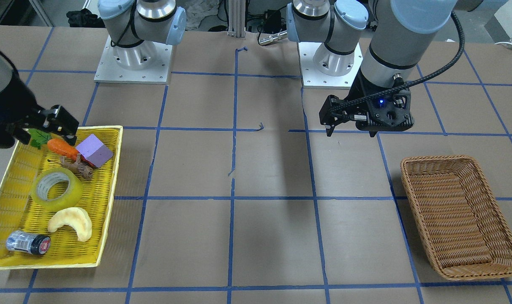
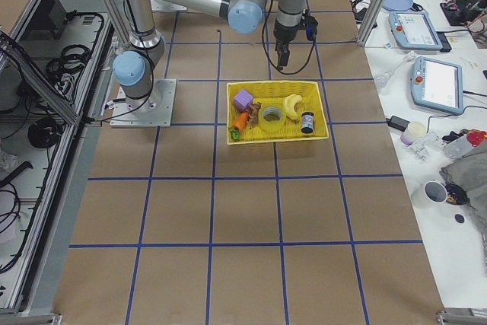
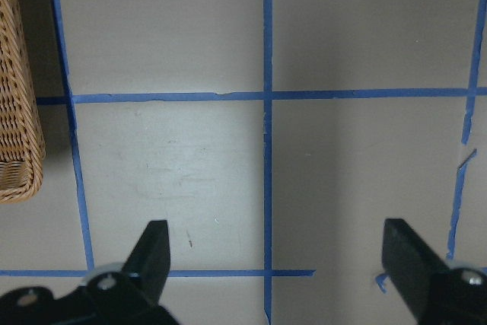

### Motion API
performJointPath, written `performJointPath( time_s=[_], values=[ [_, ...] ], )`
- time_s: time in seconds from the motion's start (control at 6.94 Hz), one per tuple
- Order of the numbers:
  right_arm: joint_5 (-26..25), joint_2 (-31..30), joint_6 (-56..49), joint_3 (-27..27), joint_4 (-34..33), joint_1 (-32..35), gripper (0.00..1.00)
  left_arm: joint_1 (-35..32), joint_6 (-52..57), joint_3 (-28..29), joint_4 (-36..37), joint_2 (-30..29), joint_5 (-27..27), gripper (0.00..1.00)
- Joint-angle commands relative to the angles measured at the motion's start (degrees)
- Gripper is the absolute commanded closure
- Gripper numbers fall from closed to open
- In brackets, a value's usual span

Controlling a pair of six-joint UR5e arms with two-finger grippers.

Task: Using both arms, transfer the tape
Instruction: 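Lower the right gripper into the yellow basket onto the tape roll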

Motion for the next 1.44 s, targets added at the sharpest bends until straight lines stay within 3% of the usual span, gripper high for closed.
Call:
performJointPath(
  time_s=[0.0, 0.29, 0.43, 0.58, 0.72, 0.86, 1.01, 1.3],
  values=[
    [-0.4, 6.4, -7.0, 3.4, -10.1, -3.9, 0.0, 0.0, 0.1, 0.1, 0.0, 0.0, -0.1, 0.0],
    [-0.4, 11.5, -12.1, 7.3, -18.7, -7.8, 0.0, 0.0, 0.1, 0.1, 0.0, 0.0, 0.0, 0.0],
    [-1.6, 12.6, -12.4, 10.0, -21.8, -8.1, 0.14, 0.0, 0.1, 0.0, 0.0, 0.0, -0.1, 0.0],
    [-2.2, 12.6, -12.5, 12.2, -24.7, -9.0, 0.19, 0.0, 0.0, 0.0, 0.0, 0.0, -0.1, 0.0],
    [-2.3, 12.7, -15.3, 12.5, -25.4, -9.6, 0.39, 0.0, 0.0, -0.1, 0.0, 0.0, -0.1, 0.0],
    [-2.3, 12.7, -15.9, 12.6, -25.3, -9.7, 0.65, 0.0, 0.1, -0.1, 0.0, 0.0, -0.1, 0.0],
    [-2.3, 12.5, -15.7, 12.6, -24.9, -9.7, 0.79, 0.0, 0.1, -0.1, 0.0, 0.0, -0.1, 0.0],
    [-2.5, 12.3, -15.7, 12.8, -24.8, -9.7, 0.95, 0.0, 0.1, -0.1, 0.1, 0.0, -0.1, 0.0]
  ],
)
